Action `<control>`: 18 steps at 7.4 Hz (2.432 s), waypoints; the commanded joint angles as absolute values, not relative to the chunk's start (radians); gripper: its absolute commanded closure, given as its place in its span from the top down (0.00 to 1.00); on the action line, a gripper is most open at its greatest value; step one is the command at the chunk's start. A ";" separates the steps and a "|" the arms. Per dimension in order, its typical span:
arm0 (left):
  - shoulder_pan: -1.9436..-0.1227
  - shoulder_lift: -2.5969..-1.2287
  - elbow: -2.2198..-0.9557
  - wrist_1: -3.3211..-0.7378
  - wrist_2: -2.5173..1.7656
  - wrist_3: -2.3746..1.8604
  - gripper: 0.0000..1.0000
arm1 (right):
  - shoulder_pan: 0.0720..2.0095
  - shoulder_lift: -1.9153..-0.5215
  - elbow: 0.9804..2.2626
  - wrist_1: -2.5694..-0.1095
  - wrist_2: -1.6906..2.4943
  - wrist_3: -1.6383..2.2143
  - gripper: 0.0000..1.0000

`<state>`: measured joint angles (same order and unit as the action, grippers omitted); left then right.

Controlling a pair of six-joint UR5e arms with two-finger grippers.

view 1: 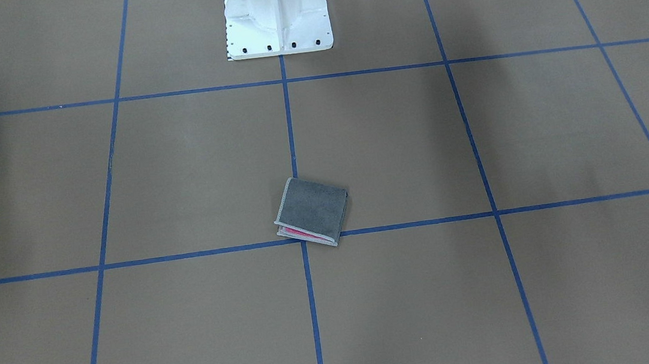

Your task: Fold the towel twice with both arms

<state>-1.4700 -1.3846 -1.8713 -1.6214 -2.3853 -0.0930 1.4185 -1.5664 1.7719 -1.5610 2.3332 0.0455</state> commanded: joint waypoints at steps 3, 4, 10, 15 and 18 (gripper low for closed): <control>-1.480 -1.403 -1.809 -1.647 -2.353 -0.098 1.00 | 1.428 -1.565 1.775 -1.571 2.347 0.060 1.00; -1.480 -1.411 -1.807 -1.646 -2.353 -0.098 1.00 | 1.428 -1.565 1.775 -1.572 2.335 0.058 1.00; -1.482 -1.408 -1.816 -1.647 -2.362 -0.098 1.00 | 1.430 -1.580 1.776 -1.568 2.309 0.058 1.00; -1.480 -1.407 -1.822 -1.649 -2.361 -0.098 1.00 | 1.428 -1.580 1.769 -1.566 2.312 0.058 1.00; -1.480 -1.408 -1.822 -1.651 -2.362 -0.100 1.00 | 1.428 -1.580 1.769 -1.566 2.313 0.058 1.00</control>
<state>-1.4803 -1.4075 -1.8223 -1.6494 -2.3621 -0.0986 1.4292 -1.5802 1.7697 -1.5662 2.3127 0.0589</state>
